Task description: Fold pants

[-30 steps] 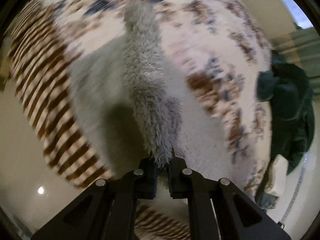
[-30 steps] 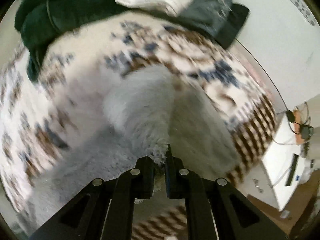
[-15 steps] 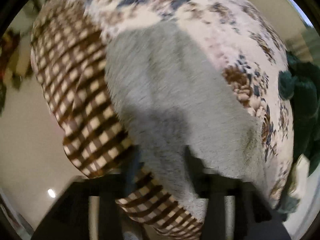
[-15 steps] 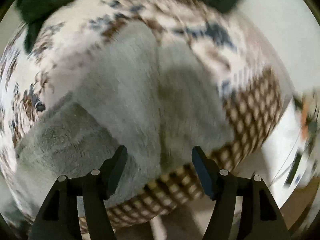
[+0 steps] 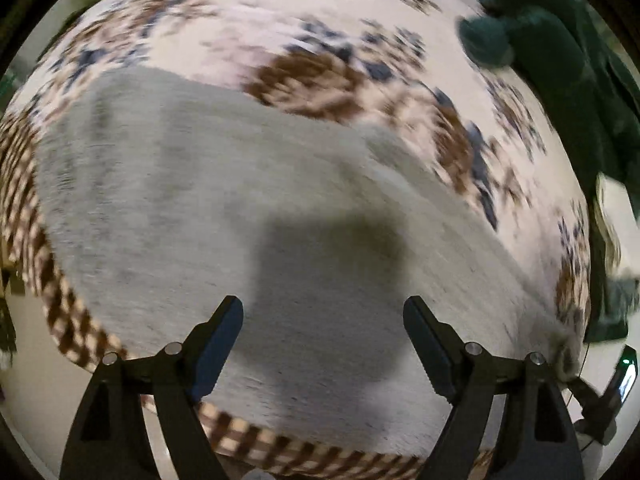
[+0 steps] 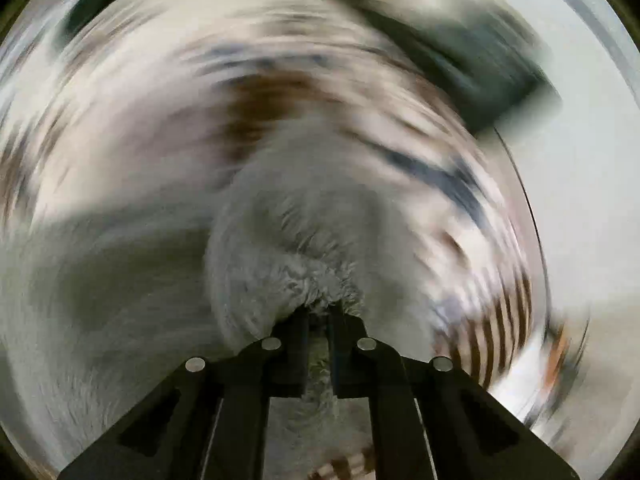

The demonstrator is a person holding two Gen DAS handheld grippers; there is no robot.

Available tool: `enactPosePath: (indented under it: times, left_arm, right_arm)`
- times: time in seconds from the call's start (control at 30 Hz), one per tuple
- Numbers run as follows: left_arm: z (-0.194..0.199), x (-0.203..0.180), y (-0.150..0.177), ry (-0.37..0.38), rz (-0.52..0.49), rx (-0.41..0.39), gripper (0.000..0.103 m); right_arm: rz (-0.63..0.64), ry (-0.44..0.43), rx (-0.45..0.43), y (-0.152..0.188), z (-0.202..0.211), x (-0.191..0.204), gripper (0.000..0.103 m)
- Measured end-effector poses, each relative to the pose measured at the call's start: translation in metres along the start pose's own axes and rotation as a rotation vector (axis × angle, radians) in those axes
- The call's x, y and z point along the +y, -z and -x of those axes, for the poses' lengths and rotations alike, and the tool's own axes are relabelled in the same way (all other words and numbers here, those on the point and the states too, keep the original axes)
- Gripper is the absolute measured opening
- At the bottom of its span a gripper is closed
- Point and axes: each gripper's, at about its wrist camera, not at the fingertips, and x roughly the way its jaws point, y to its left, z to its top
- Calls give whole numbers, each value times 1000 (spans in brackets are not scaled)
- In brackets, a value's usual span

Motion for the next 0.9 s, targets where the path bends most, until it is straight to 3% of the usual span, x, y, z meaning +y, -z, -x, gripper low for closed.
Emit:
enactPosePath:
  times: [0.07, 0.13, 0.17, 0.2, 0.23, 0.33, 0.47, 0.5, 0.57, 0.7, 0.77, 0.83, 0.9]
  left_arm:
    - [-5, -11, 6, 10, -24, 17, 81]
    - [-12, -21, 13, 16, -42, 46, 81]
    - [-14, -24, 14, 18, -45, 55, 81]
    - [-16, -27, 16, 20, -50, 66, 81]
    - [-17, -31, 18, 20, -59, 71, 81]
    - [-17, -41, 21, 11, -97, 65, 81]
    - [-19, -51, 16, 1, -129, 66, 81]
    - [-19, -52, 15, 0, -135, 65, 81]
    - [-18, -54, 11, -5, -147, 62, 81]
    - [-14, -41, 7, -14, -130, 62, 81]
    - [-14, -29, 5, -23, -107, 64, 81]
    - [-13, -8, 2, -26, -60, 71, 81]
    - [-10, 9, -3, -31, -30, 68, 81]
  right_arm:
    - [-227, -43, 137, 7, -25, -67, 9]
    - [-407, -165, 295, 22, -55, -118, 17]
    - [-494, -237, 328, 31, -63, -140, 29]
    - [-556, -276, 328, 37, -63, -155, 41]
    - [-607, -313, 301, 42, -58, -168, 42]
    - [-685, -442, 220, 48, -44, -183, 42]
    - [-741, -565, 225, 53, -54, -168, 45]
    - [-742, -578, 223, 53, -57, -161, 36]
    - [-715, -544, 199, 54, -53, -145, 5]
    - [-663, -426, 84, 73, -14, -145, 5]
    - [-637, -377, 175, 81, -20, -149, 6]
    - [-627, -396, 294, 86, -35, -149, 15]
    - [-562, -343, 319, 86, -27, -139, 32]
